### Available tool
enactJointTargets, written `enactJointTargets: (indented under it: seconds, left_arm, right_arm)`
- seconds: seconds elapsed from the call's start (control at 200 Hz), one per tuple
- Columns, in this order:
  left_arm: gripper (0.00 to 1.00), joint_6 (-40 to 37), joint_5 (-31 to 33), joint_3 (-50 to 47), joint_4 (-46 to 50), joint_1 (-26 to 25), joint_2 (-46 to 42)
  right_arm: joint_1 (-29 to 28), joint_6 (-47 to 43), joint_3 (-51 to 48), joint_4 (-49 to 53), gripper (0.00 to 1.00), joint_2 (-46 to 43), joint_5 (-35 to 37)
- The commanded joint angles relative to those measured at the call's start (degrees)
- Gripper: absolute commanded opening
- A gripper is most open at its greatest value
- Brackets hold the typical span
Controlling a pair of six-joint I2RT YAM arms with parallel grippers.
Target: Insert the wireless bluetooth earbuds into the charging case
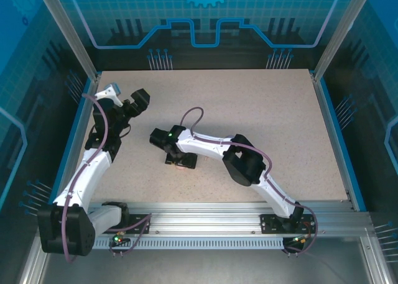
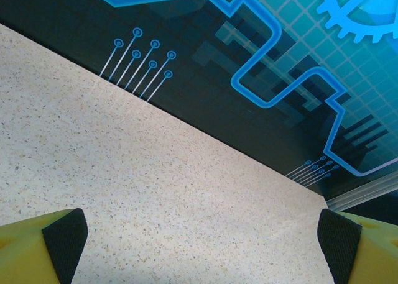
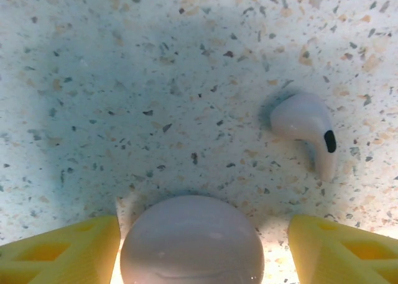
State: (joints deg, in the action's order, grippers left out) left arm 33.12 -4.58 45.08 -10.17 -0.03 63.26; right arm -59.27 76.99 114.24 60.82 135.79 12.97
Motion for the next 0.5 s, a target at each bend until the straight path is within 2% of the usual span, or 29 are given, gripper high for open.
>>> enactJointTargets:
  seconds: [0.0,0.365,0.495]
  left_arm:
    - [0.99,0.9,-1.5,-0.8,-2.7,0.8,0.0]
    - [0.99,1.7,-4.9,-2.1,-6.3,1.2,0.8]
    - [0.99,2.7,-5.8,-2.5,-7.5,1.5,1.1]
  right_arm:
    - [-0.8,1.4,1.8,1.4,0.70,1.8,-0.2]
    - [-0.9,1.1,1.3,0.4,0.58,2.1,-1.3]
    - [-1.1,0.8,0.6,-0.7,0.46,1.7,-1.7]
